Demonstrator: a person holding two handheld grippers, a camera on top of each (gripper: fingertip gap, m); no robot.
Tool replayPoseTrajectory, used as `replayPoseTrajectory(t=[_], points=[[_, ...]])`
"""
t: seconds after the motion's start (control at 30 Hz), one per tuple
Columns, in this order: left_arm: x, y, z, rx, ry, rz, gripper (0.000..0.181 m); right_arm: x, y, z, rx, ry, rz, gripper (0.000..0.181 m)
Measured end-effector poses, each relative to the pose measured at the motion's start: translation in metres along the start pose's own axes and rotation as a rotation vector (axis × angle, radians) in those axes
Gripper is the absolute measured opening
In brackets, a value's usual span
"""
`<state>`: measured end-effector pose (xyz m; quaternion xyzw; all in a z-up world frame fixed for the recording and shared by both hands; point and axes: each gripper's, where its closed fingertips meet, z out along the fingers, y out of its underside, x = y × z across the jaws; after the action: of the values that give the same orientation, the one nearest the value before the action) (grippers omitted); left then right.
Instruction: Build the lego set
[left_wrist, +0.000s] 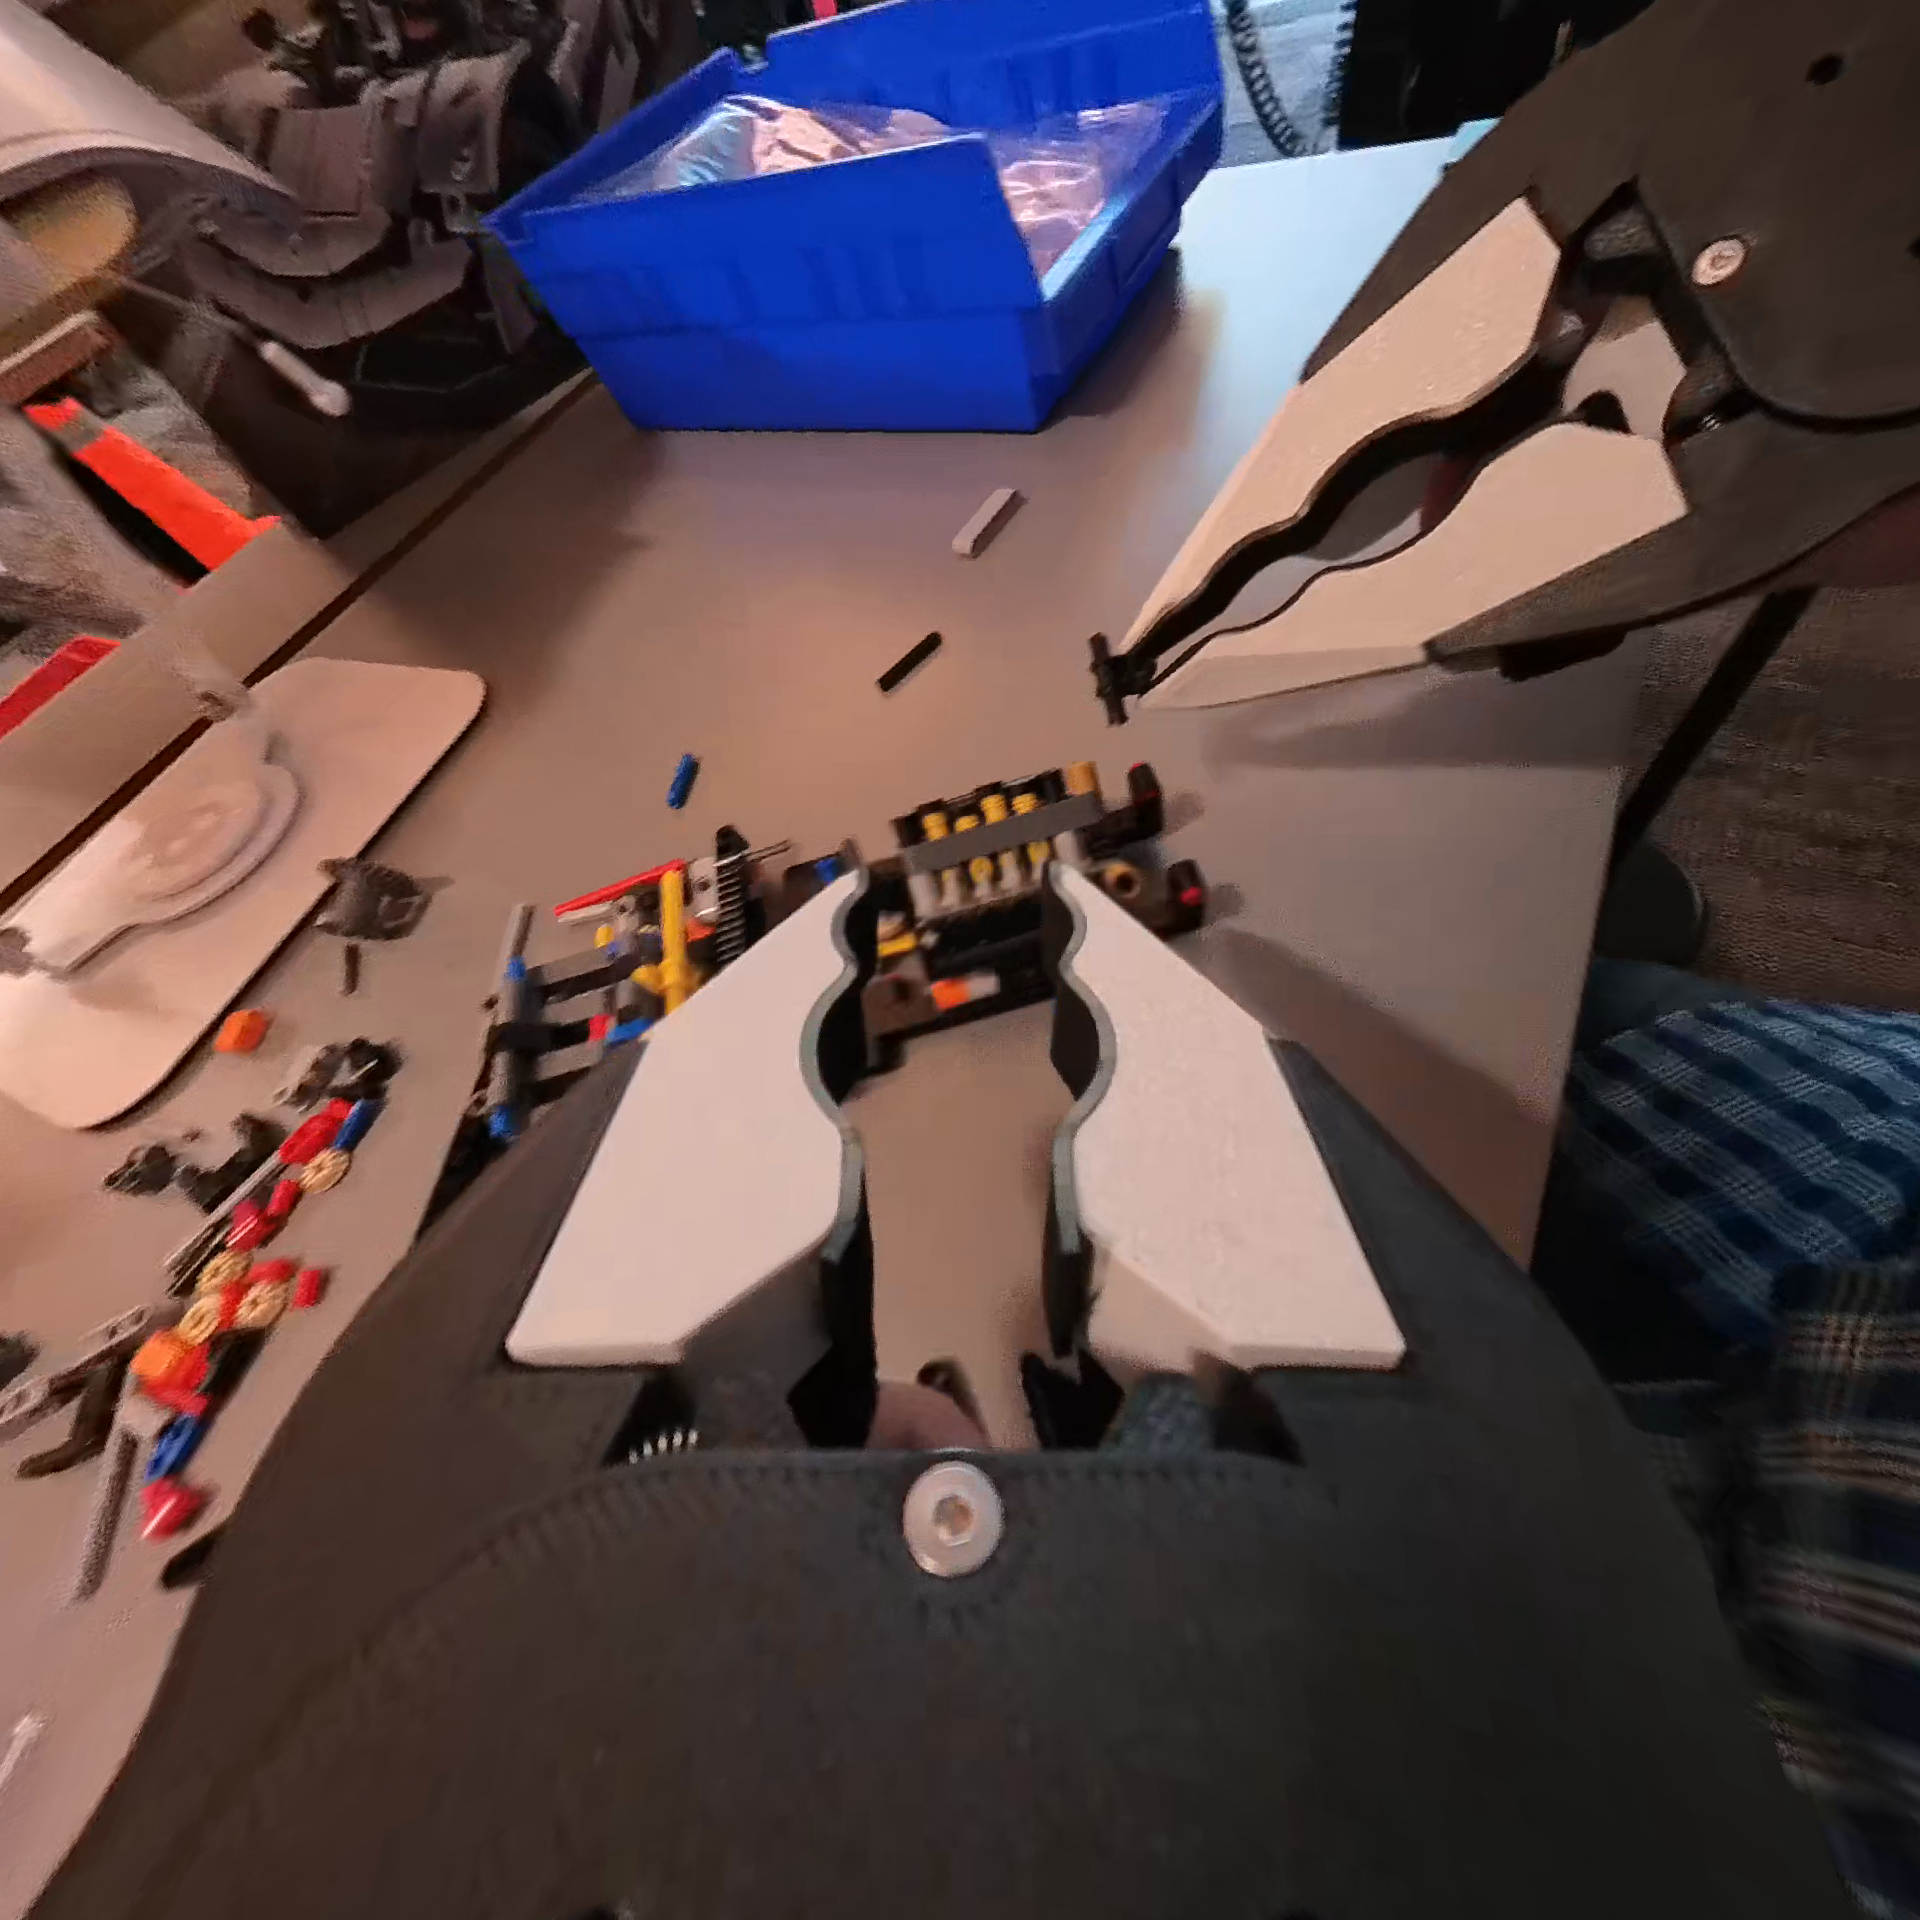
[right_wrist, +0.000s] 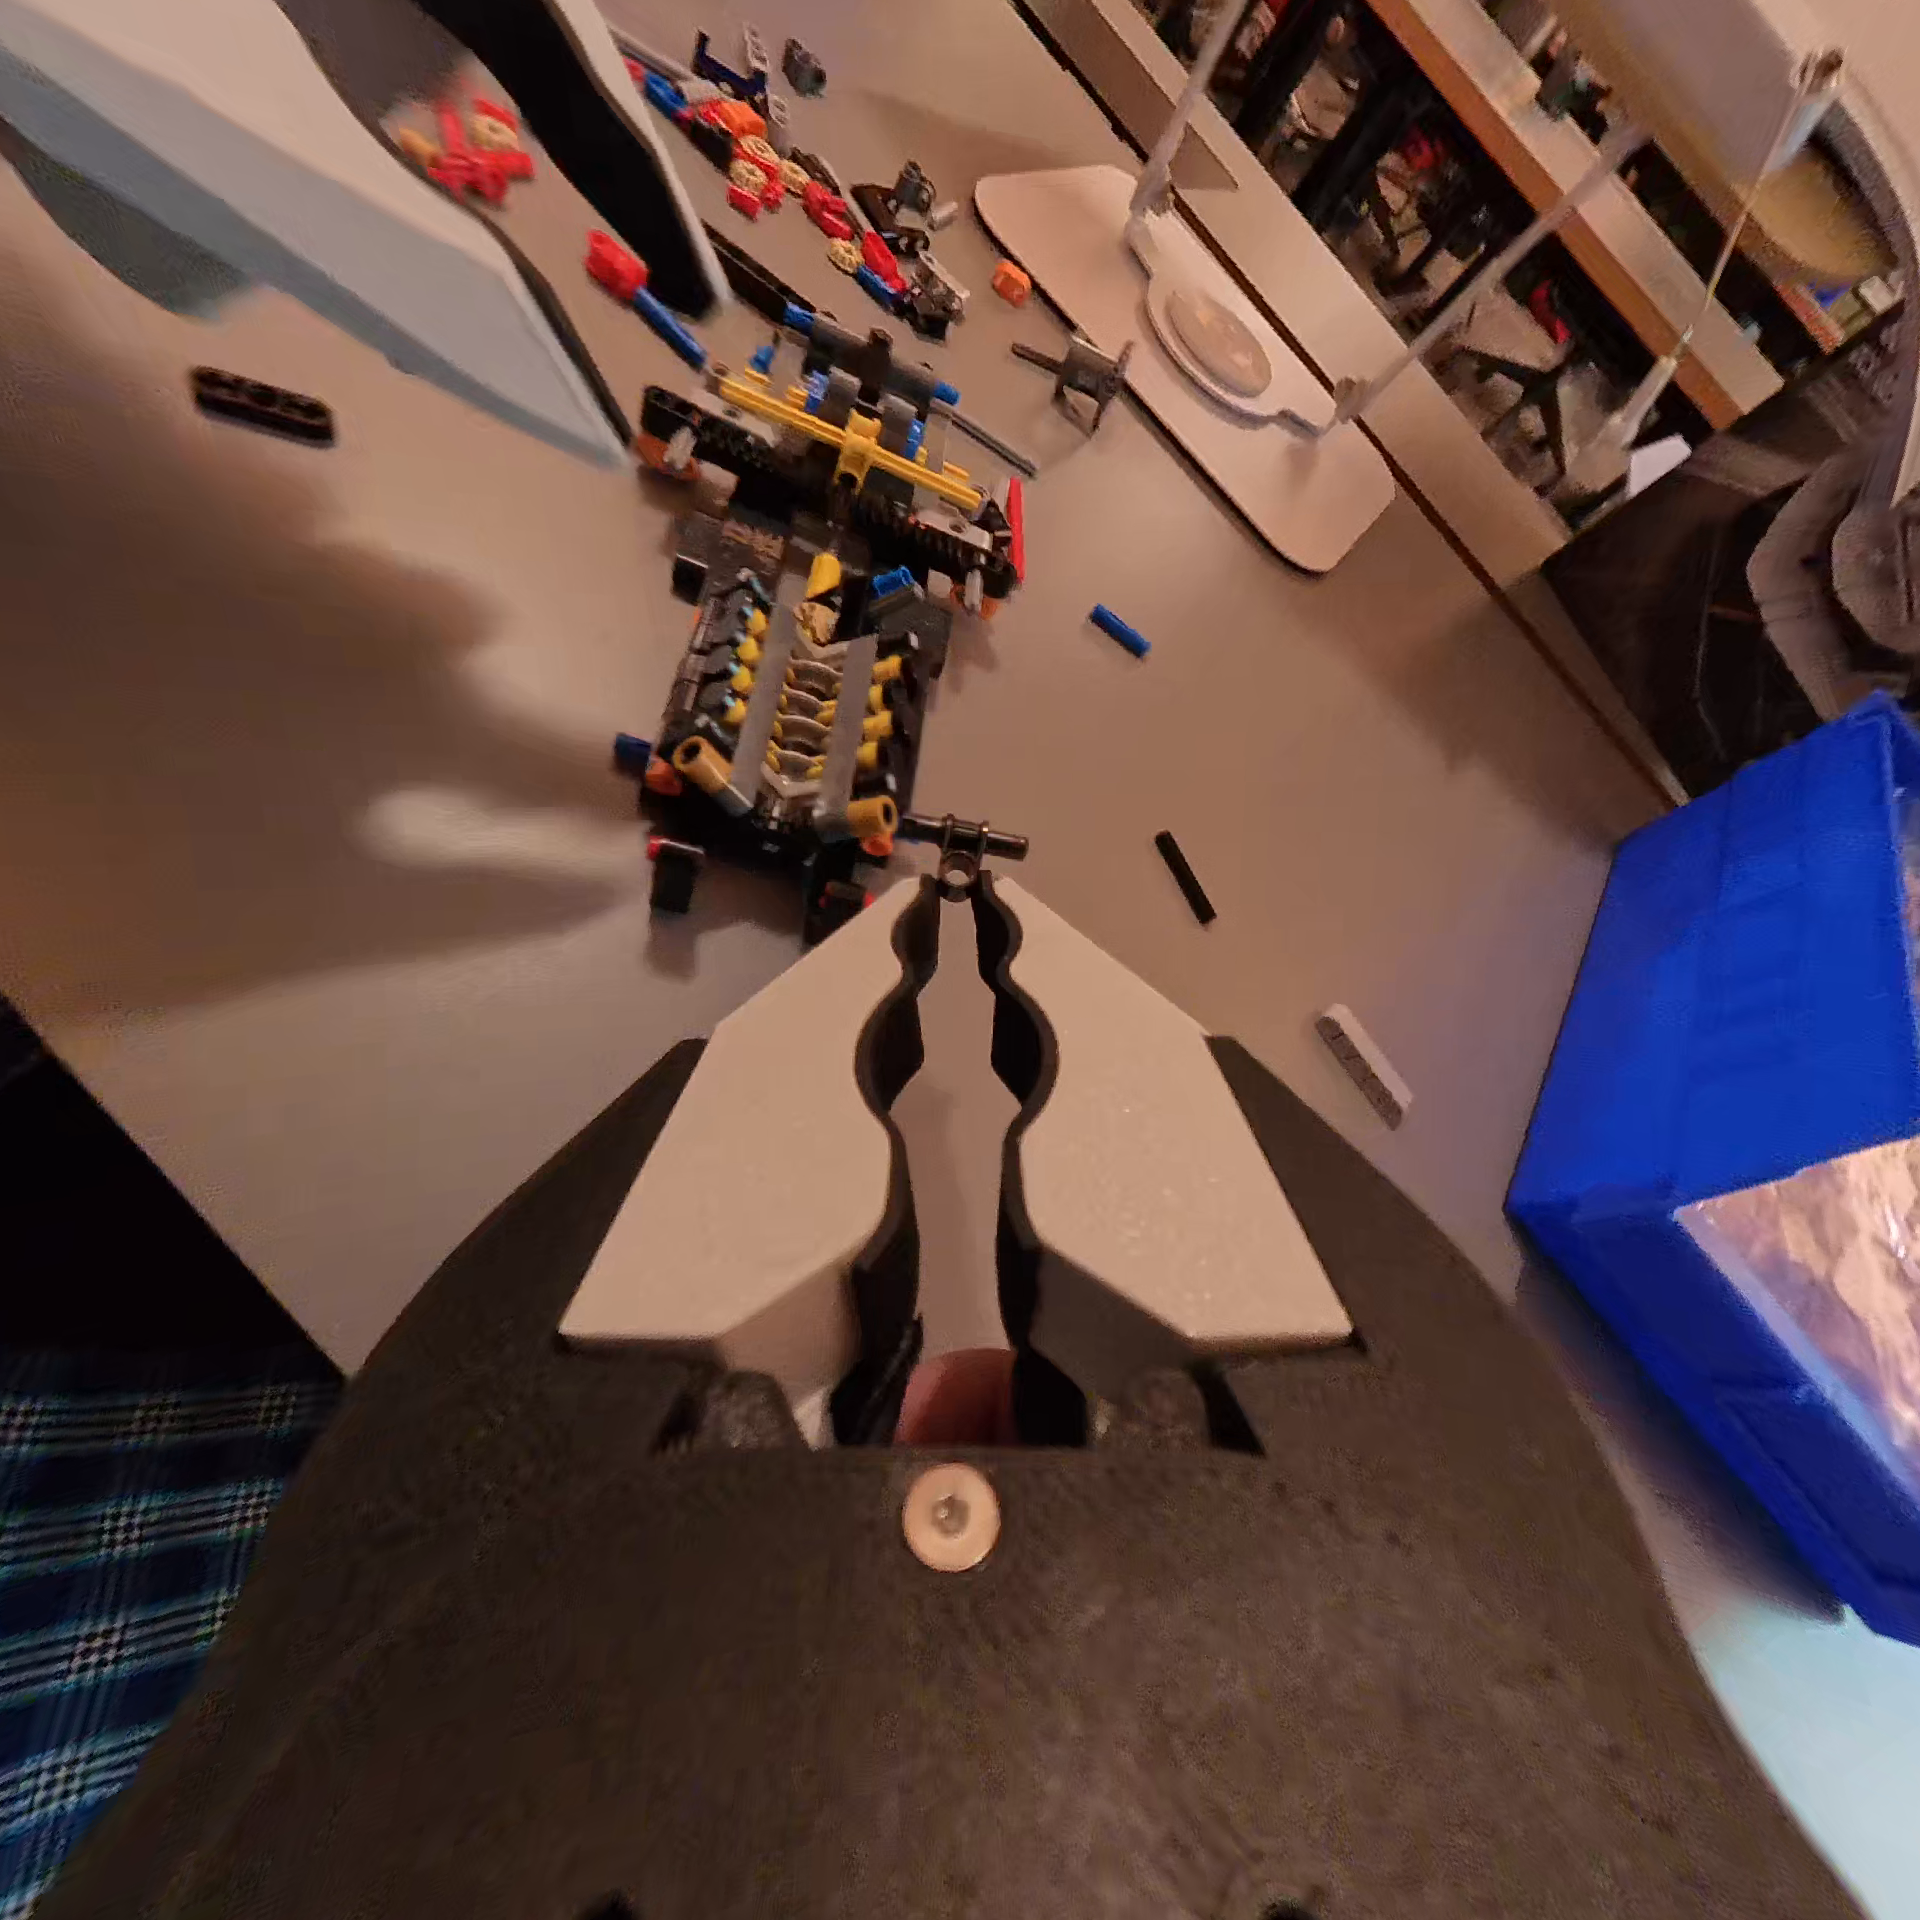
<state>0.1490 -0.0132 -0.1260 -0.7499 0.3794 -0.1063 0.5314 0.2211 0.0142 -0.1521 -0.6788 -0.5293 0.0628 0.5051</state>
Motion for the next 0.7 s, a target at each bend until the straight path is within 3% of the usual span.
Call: replayPoseTrajectory(t=[0.3, 0.7], points=[[-0.056, 0.029, -0.032, 0.02, -0.086, -0.152, 0.03, 0.027, 0.021, 0.009, -0.05, 0.073, 0.19, 0.005], [-0.07, 0.042, -0.029, 0.032, -0.067, -0.205, 0.032, 0.04, 0.041, 0.02, -0.133, 0.132, 0.251, 0.005]])
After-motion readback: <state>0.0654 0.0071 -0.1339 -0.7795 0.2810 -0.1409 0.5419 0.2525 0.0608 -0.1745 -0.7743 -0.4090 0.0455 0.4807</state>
